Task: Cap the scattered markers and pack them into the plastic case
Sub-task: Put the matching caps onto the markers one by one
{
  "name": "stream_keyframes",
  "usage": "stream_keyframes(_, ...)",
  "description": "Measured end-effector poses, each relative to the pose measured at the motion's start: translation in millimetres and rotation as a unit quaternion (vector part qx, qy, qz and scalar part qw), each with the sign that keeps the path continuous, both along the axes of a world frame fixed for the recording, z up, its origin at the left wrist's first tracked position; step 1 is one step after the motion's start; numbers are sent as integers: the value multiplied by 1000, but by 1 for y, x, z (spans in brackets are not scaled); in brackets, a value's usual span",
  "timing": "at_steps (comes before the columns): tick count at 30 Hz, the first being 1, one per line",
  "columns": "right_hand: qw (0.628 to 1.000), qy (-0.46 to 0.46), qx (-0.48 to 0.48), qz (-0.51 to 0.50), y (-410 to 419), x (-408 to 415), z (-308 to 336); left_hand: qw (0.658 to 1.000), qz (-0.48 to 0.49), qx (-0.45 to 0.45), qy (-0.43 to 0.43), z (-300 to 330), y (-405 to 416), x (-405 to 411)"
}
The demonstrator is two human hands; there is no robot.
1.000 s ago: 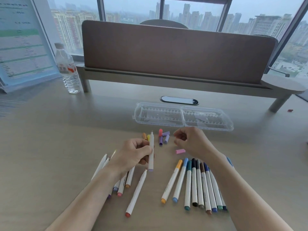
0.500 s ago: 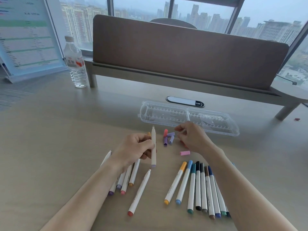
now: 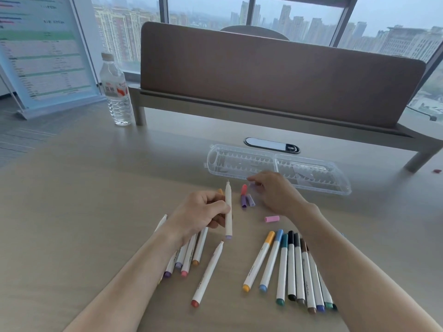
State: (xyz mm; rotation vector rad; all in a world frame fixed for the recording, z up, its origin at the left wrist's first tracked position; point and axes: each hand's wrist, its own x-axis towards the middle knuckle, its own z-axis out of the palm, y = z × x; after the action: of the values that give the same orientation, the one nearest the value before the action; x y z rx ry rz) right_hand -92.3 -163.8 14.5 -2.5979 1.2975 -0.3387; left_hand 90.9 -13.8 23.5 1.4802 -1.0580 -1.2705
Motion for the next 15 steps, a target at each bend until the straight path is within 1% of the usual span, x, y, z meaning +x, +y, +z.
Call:
stream_keyframes(2,993,-111,35,-28,14,-7,4,1000,-15,-2,1,1,2,0)
stream_keyframes(3,981,-175,73,-42,24,-11,6,1000,-22,-5,3,1,3,0)
stream_keyframes(5,941,-289,167,-63,47,-21,9,999,-34,-12,10,2,3,-2)
stream_keyframes(7,904,-352,234,-67,70,-33,11,999,-43,-19,15,2,4,-5)
stream_keyframes(9,877,-388,278,-58,86,-43,10,998,-60,-22,14,1,5,-10)
stream_keyframes(11,865,-399,301,-56,93,-51,7,996,-80,-22,12,0,6,-15)
stream_keyframes(15,873,-378,304,-43,96,-60,2,994,-103,-18,19,0,8,-21)
